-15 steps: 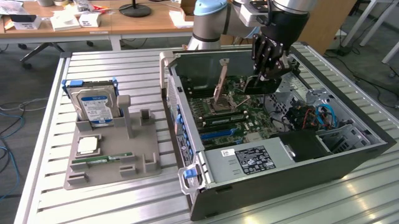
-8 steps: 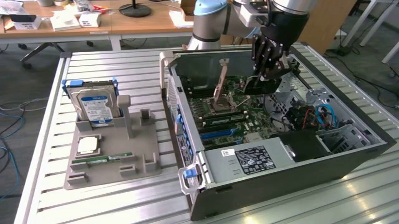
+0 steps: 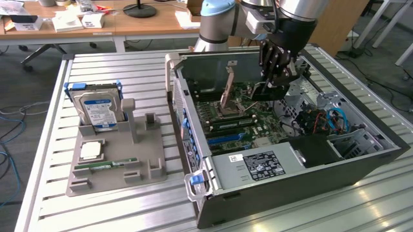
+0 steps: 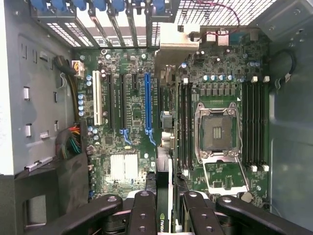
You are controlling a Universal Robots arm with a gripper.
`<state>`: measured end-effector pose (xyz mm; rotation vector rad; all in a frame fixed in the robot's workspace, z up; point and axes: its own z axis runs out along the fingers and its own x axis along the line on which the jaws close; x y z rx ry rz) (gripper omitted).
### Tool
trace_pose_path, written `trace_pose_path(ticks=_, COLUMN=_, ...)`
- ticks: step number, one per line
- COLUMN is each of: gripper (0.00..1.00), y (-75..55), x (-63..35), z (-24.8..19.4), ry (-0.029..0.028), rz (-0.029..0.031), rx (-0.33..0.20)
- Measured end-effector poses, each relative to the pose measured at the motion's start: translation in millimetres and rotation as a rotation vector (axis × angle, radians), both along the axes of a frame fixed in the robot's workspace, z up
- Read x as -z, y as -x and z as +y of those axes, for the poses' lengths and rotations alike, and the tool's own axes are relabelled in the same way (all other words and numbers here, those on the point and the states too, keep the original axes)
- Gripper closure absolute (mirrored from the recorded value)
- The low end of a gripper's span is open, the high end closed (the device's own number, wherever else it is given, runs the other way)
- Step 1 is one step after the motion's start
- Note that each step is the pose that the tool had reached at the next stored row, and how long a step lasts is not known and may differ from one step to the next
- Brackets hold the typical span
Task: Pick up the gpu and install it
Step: 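Insert the gpu into the slot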
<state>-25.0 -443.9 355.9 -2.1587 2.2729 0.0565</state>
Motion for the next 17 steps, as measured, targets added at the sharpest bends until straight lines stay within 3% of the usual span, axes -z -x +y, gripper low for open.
trace_pose_path(ticks=9, gripper=0.74, y=0.6, x=2.0, z=0.0, ry=-0.0012, rz=-0.0031, rx=-0.001)
trace_pose_path(ticks=17, gripper=0.74, y=4.0, x=7.2, z=0.0, ry=-0.0038, rz=-0.0109, rx=-0.002)
